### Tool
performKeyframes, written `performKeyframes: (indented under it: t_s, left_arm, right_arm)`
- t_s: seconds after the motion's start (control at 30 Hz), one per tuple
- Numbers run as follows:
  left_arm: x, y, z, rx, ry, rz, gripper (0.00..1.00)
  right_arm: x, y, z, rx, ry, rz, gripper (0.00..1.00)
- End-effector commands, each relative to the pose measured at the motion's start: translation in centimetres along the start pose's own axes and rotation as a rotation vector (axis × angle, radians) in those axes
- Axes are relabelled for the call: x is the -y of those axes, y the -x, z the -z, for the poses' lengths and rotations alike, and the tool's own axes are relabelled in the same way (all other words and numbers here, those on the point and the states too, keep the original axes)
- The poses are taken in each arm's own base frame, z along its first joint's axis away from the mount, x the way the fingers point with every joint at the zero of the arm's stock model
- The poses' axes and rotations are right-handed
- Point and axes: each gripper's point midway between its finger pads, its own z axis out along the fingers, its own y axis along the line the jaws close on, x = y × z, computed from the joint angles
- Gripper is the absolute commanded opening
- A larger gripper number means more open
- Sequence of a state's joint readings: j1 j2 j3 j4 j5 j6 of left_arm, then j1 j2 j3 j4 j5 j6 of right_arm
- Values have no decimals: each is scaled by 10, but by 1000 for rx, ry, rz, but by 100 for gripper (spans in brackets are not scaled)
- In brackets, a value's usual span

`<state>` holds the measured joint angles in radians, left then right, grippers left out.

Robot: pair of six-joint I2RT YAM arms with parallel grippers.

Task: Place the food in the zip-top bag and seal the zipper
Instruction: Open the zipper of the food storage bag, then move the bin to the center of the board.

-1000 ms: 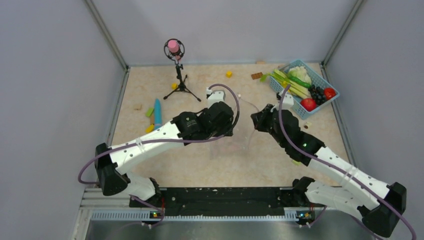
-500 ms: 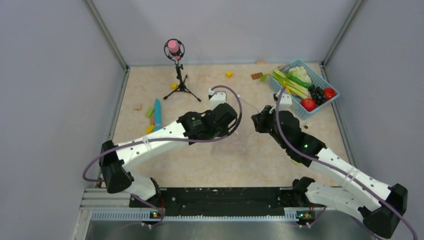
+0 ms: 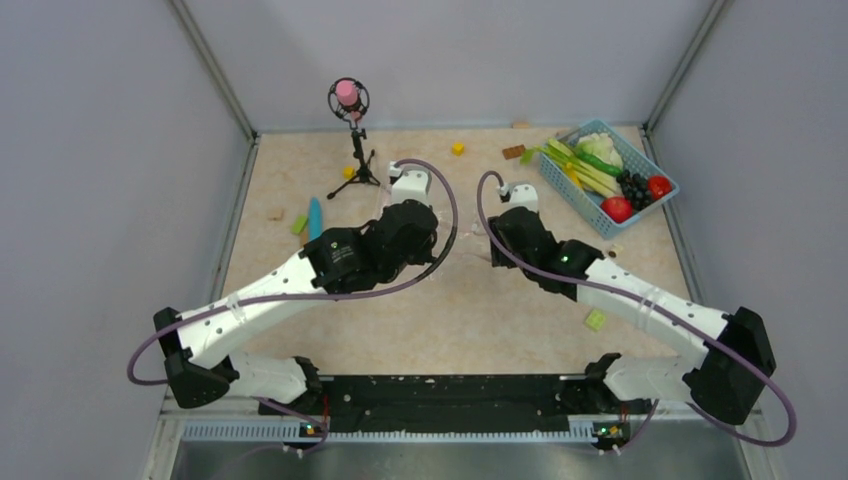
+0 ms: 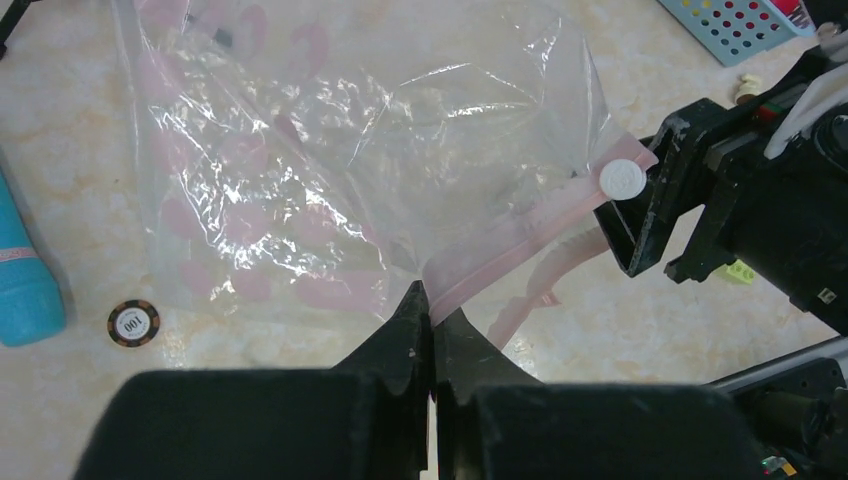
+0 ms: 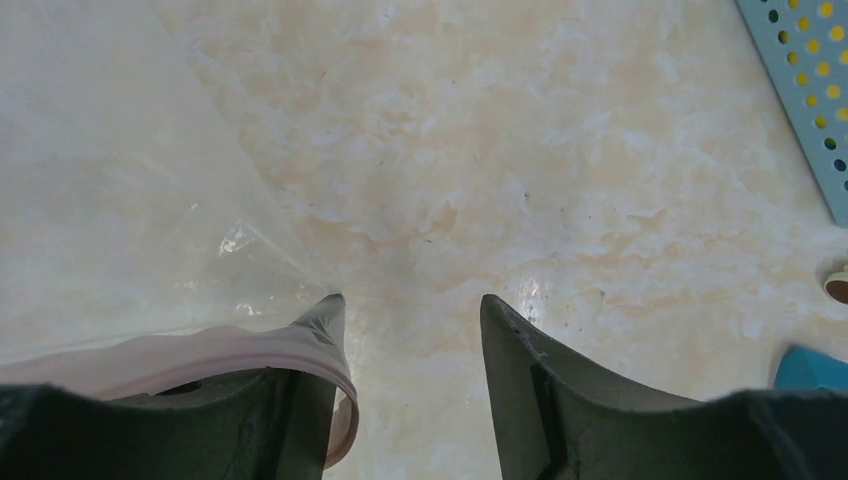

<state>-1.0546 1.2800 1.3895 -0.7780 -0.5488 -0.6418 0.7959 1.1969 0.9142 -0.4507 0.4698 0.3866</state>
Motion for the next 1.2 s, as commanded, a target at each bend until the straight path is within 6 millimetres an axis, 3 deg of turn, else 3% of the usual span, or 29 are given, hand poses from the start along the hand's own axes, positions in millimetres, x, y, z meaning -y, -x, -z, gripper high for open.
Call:
performKeyframes:
  t_s: [0.0,0.1,0.23,0.37,0.47,0.67,0.77,0.83,0.97,1.17]
  left_arm:
    - [-10,11,8,45,11,-34,0]
    - [-22,2,-5,29,82,-29,0]
    - [-41,-14,-33,-33,160,35,0]
    - [-62,-18,-53,-72,189,92,0]
    - [-68,-18,-61,-85,174,115,0]
    - [-75,-7,-57,-57,180,123,0]
    - [-83,-4,-47,-43,206,135,0]
    - [-92,0,-39,-30,230,143,0]
    - [-119,3,-17,-27,340,161,0]
    - [-152,6,21,-16,479,170,0]
  right_arm:
    - [15,18,3,25,-90,23,54]
    - [-8,39,14,78,59,33,63]
    - [-32,65,46,220,279,107,84]
    - [-11,87,67,324,322,109,97]
    - [26,100,64,374,254,52,99]
    - [112,114,25,333,107,-82,99]
    - [177,99,-14,232,-63,-151,99]
    - [204,85,-37,147,-127,-164,99]
    - [233,73,-80,5,-187,-74,98]
    - [254,34,-132,-155,-207,-62,95]
